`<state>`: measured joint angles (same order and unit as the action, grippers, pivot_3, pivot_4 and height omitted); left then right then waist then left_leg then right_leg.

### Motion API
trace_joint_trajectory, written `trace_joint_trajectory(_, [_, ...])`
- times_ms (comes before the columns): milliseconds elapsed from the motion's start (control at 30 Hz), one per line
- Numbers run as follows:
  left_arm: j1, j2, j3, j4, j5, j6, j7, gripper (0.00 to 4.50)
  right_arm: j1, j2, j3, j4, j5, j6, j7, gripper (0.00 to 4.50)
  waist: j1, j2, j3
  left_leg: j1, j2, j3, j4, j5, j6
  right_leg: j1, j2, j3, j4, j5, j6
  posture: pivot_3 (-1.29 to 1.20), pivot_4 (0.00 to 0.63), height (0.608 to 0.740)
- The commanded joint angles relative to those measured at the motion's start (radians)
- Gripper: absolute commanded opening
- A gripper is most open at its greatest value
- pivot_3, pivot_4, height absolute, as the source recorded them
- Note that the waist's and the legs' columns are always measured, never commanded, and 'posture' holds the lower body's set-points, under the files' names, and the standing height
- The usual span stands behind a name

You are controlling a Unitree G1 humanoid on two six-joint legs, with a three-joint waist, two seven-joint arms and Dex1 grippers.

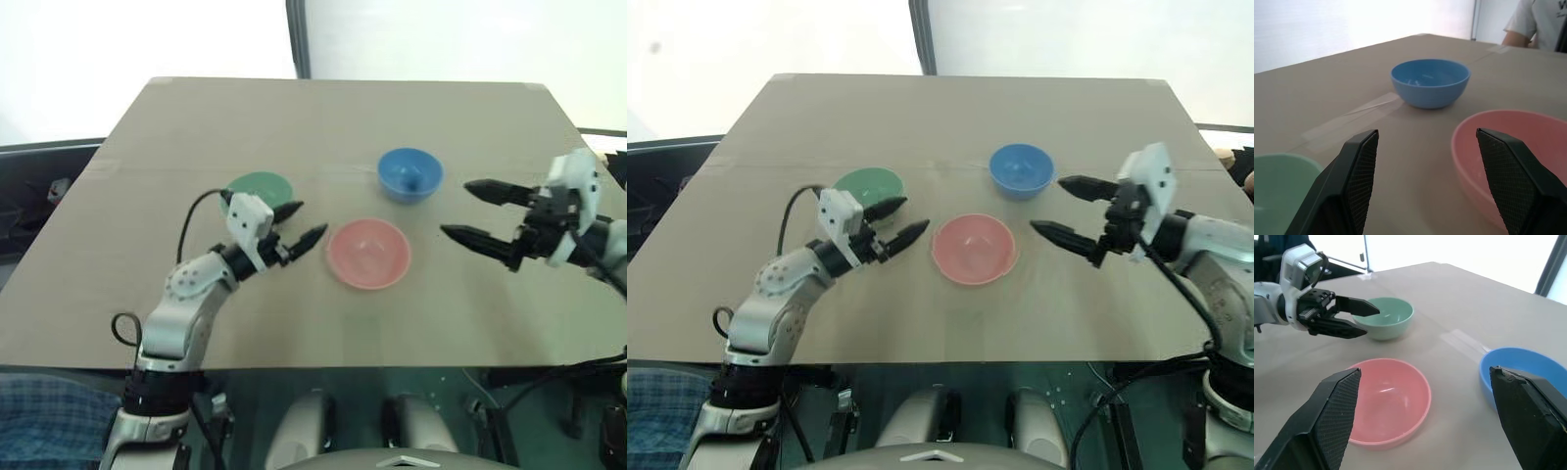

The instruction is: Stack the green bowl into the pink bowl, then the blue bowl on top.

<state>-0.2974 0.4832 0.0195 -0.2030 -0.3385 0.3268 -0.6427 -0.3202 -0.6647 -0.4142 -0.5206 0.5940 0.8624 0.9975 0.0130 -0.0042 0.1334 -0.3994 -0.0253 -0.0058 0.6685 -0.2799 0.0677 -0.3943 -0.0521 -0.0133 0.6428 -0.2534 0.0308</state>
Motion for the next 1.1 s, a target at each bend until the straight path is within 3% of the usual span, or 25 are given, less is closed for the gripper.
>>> trace_joint_trajectory(33, [-0.074,0.115,-0.069,-0.002,0.157,0.103,0.035,3.38,0.018,-0.048,-0.090,0.001,0.077,-0.041,0.004,4.40,0.000,0.000,0.000,0.000,0.000,0.000,0.000,0.000,0.000,0.000,0.000,0.000,0.000,0.000,0.000,0.00,0.150,0.740])
trace_joint_trajectory(267, [-0.127,0.163,-0.078,0.022,0.220,0.263,0.073,3.38,0.036,-0.081,-0.088,0.011,0.105,-0.090,-0.060,4.40,0.001,0.000,0.000,0.000,0.000,0.000,0.000,0.000,0.000,0.000,0.000,0.000,0.000,0.000,0.000,0.00,0.150,0.740])
trace_joint_trajectory(900, [-0.044,0.193,-0.100,0.095,0.288,0.245,0.034,3.38,0.128,-0.182,-0.138,0.001,0.276,-0.162,-0.004,4.40,0.003,-0.001,0.001,0.000,0.001,0.000,0.000,0.000,0.000,0.000,-0.001,0.000,0.000,0.000,0.000,0.00,0.150,0.740])
trace_joint_trajectory(1033, [-0.041,0.184,-0.092,0.099,0.276,0.240,0.028,2.41,0.131,-0.189,-0.133,0.005,0.282,-0.171,-0.014,4.50,0.003,-0.001,0.001,0.000,0.001,0.000,0.000,0.000,0.000,0.000,-0.001,0.000,0.000,0.000,0.000,0.00,0.150,0.740])
trace_joint_trajectory(1067, [-0.040,0.184,-0.091,0.100,0.276,0.239,0.027,1.89,0.132,-0.190,-0.132,0.004,0.285,-0.173,-0.017,4.50,0.003,-0.001,0.001,0.000,0.001,0.000,0.000,0.000,0.000,0.000,-0.001,0.000,0.000,0.000,0.000,0.00,0.150,0.740])
trace_joint_trajectory(1100, [-0.040,0.184,-0.091,0.101,0.277,0.237,0.026,1.68,0.133,-0.191,-0.130,0.004,0.287,-0.174,-0.020,4.50,0.003,-0.001,0.001,0.000,0.001,0.000,0.000,0.000,0.000,0.000,-0.001,0.000,0.000,0.000,0.000,0.00,0.150,0.740])
